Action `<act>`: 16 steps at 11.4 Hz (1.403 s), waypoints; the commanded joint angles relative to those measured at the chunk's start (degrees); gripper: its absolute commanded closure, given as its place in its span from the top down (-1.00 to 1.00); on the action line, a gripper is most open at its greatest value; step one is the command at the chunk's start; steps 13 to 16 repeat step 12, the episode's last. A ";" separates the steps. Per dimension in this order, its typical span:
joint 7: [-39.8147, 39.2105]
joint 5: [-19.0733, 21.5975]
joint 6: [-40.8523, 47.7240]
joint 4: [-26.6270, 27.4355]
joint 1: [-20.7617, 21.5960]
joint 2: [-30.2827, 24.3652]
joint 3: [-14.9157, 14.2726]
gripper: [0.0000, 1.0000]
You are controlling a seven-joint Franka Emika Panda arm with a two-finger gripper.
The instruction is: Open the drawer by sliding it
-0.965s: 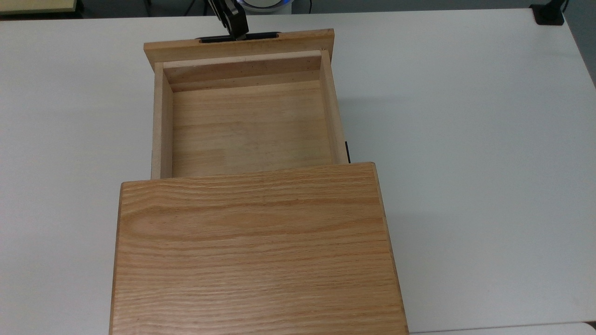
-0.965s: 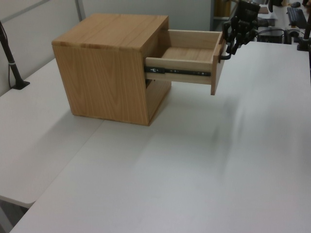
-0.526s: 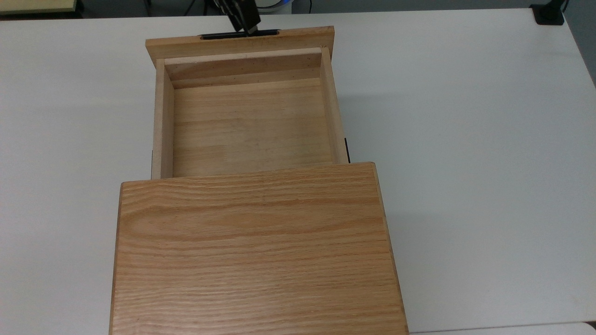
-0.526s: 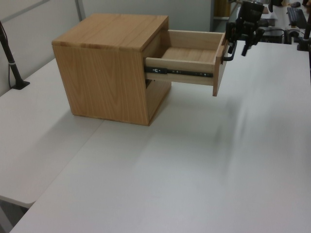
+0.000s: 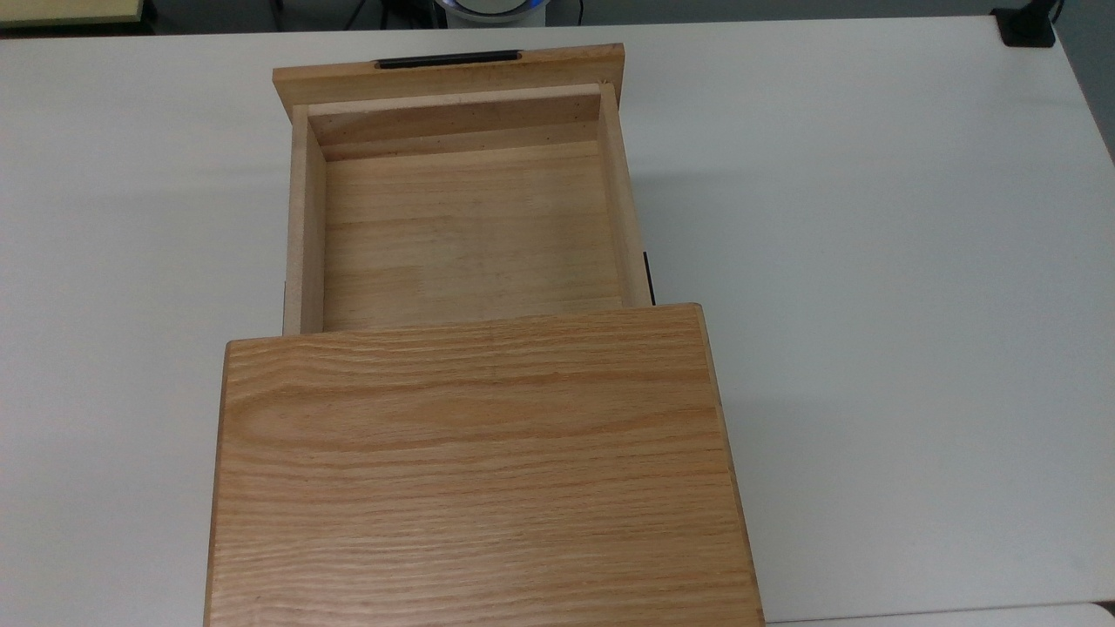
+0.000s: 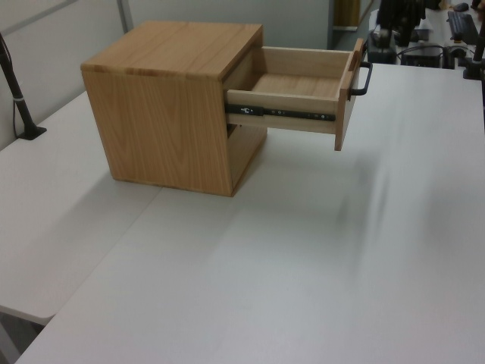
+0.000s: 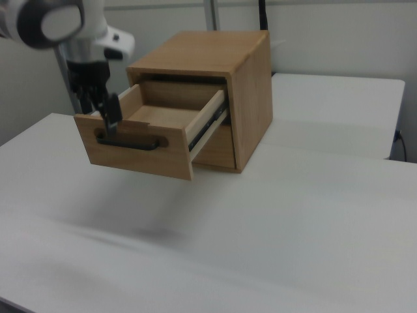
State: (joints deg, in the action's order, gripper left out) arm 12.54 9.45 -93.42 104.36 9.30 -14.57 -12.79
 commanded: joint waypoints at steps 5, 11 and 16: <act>-13.68 -13.40 10.45 -14.61 0.81 10.07 2.94 1.00; -14.38 -13.05 10.54 -17.87 0.10 11.93 2.77 1.00; -15.17 -12.97 10.54 -17.61 0.10 11.93 2.77 1.00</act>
